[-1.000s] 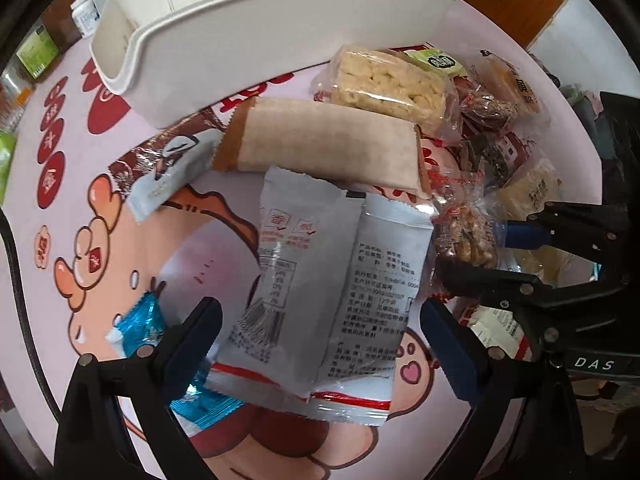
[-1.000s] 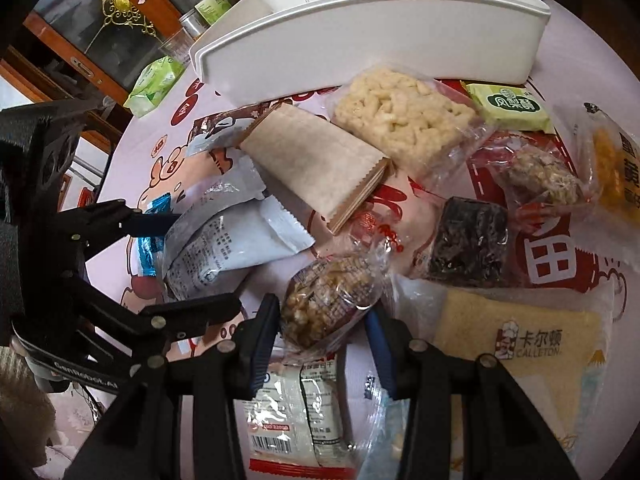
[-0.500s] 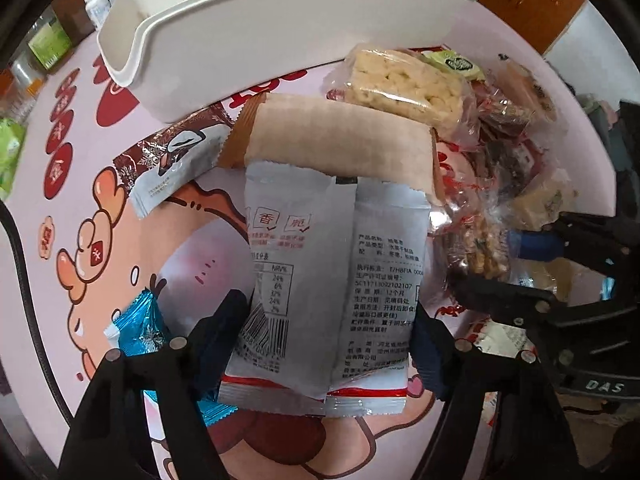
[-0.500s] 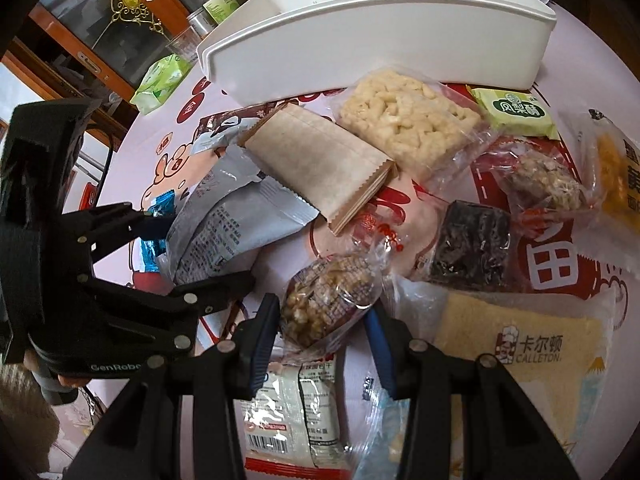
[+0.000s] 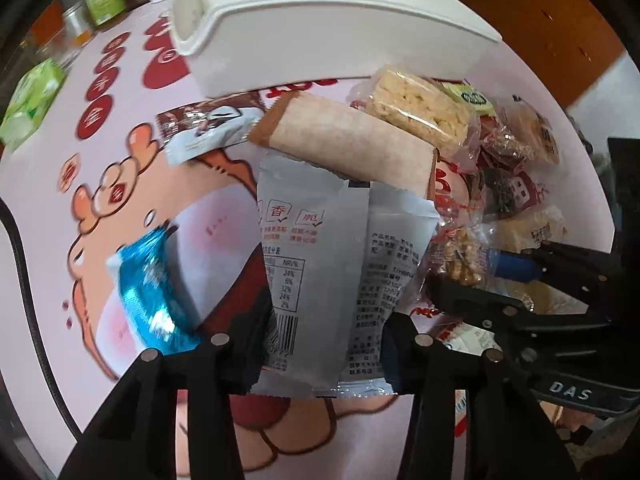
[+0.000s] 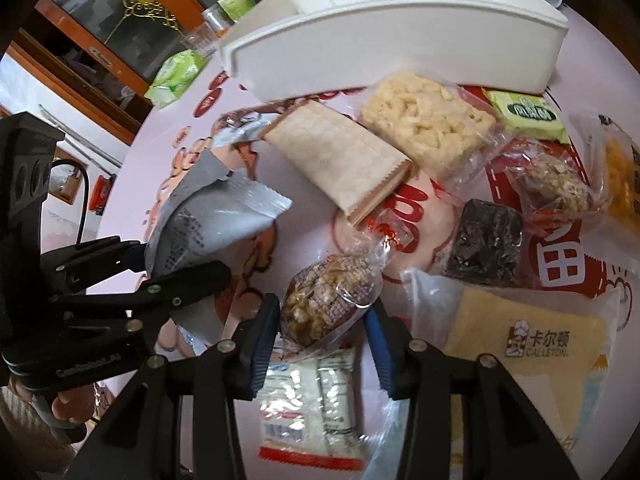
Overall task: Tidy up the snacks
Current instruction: 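Grasp the clear nut bag with the right tool while the left lifts its packet, then lower both packets into the white tray and open both tools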
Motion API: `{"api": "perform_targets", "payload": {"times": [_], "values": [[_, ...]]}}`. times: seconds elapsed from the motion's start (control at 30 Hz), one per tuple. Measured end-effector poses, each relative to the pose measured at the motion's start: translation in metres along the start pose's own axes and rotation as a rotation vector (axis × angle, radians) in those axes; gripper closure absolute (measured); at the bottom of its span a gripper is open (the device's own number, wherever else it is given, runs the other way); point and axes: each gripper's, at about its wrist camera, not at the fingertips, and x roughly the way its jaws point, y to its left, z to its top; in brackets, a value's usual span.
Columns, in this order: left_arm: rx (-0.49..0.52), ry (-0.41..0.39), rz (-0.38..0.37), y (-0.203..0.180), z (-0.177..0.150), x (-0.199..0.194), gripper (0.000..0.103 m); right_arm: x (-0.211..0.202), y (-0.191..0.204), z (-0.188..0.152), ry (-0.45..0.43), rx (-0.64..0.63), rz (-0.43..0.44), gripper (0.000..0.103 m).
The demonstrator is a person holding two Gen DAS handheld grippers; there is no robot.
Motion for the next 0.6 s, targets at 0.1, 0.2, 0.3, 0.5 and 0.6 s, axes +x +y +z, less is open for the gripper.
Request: {"api": "perform_targets", "payload": {"times": [0.1,0.2,0.3,0.5,0.6], "values": [[-0.035,-0.025,-0.016,0.008,-0.01,-0.021,0.058,-0.012,0.006,0.004,-0.019,-0.017,0.022,0.06],[-0.043,-0.069,-0.011,0.005,-0.015,-0.045,0.058,-0.029,0.01,0.013,-0.052,-0.037,0.035,0.06],[-0.043,-0.117,-0.01,0.001,-0.007,-0.069,0.058,-0.05,0.014,0.026,-0.102,-0.069,0.035,0.06],[-0.052,-0.217,-0.02,-0.006,0.026,-0.112,0.058,-0.102,0.017,0.05,-0.222,-0.159,0.022,0.06],[-0.045,-0.278,-0.019,-0.012,0.041,-0.135,0.058,-0.122,0.011,0.063,-0.271,-0.17,0.012,0.06]]}}
